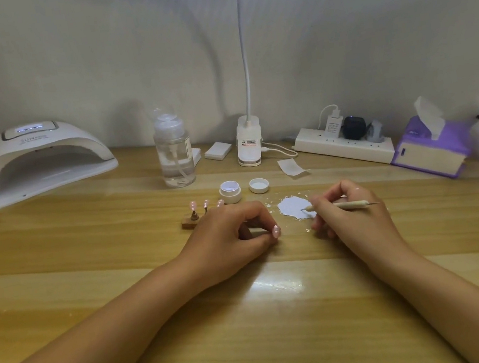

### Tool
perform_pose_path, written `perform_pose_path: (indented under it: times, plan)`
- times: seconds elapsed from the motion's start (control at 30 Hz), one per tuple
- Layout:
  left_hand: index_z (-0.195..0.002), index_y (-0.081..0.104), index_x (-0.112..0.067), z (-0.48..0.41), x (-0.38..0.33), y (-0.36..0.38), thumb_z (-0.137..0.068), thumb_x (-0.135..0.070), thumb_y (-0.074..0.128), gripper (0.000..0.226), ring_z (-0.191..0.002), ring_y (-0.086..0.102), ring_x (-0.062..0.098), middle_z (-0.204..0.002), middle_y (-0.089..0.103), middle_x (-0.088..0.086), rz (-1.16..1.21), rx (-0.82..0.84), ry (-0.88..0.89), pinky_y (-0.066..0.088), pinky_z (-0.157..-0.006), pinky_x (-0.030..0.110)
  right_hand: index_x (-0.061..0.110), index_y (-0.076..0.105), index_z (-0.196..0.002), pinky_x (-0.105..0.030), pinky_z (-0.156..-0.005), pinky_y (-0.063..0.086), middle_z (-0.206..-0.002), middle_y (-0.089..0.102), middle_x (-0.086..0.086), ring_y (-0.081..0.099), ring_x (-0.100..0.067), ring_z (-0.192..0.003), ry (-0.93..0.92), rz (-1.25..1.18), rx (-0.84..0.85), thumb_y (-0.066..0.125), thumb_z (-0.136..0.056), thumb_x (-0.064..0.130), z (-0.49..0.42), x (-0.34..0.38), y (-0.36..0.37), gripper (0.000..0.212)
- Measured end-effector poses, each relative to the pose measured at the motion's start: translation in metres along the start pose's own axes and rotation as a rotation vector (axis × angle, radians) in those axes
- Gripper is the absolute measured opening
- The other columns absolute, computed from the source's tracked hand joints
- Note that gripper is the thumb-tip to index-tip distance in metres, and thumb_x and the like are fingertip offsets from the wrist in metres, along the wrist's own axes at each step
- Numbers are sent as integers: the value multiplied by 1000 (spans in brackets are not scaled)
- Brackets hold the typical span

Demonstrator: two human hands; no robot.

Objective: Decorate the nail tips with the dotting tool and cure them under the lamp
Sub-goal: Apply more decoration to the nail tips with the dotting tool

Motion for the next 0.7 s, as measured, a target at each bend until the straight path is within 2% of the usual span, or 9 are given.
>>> perform_pose_path:
  times: [0.1,0.2,0.27,0.37,0.43,0.57,0.7]
  plan:
    - [-83,70,-32,0,1,0,-85,-19,74,13,-58,59,5,-91,72,-24,8,11,8,39,-73,22,12,56,-88,-29,-52,45,-67,73,0,63,-8,-49,-37,-80,-42,61,-94,28,3,5,-4,18]
    - [-83,71,-30,-1,2,-1,-85,-20,75,11,-57,58,3,-86,71,-26,-1,0,8,35,-66,15,21,55,-95,-25,-43,48,-80,75,3,68,-12,-58,-157,-167,-80,60,-98,32,10,21,-10,13]
    - [-82,71,-29,0,1,-1,-84,-19,75,11,-56,56,1,-80,68,-29,-8,-6,14,33,-62,10,21,57,-95,-23,-41,48,-82,75,4,68,-11,-58,-160,-237,-71,64,-95,31,13,28,-11,13]
    - [-81,71,-29,0,0,-2,-83,-18,76,12,-57,55,1,-82,68,-27,1,1,19,37,-61,9,19,56,-86,-18,-38,40,-65,69,0,56,-9,-46,-17,-432,-39,70,-90,29,16,26,-3,18]
    - [-80,70,-30,-1,0,-2,-83,-19,76,14,-59,56,2,-85,69,-27,-10,1,19,38,-62,10,17,52,-82,-17,-37,36,-58,65,-1,49,-8,-41,52,-522,1,68,-91,20,21,23,7,19]
    - [-78,67,-35,-2,-1,-2,-82,-19,77,19,-63,59,5,-86,69,-27,-32,-3,29,41,-66,12,15,46,-67,-19,-37,36,-47,57,-6,45,-11,-39,47,-435,67,63,-85,8,31,22,21,26]
    - [-79,69,-30,-1,-2,-2,-82,-18,77,15,-61,58,1,-79,65,-32,-36,-13,33,37,-63,8,22,41,-53,-19,-38,34,-44,53,-7,44,-14,-38,5,-368,67,61,-78,7,30,24,21,35]
Point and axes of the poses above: each hand's wrist, its own z-axis away from the middle knuckle, its own y-axis out of the palm, x = y × z, the point moved 7 cm from there along -z, towards the middle knuckle
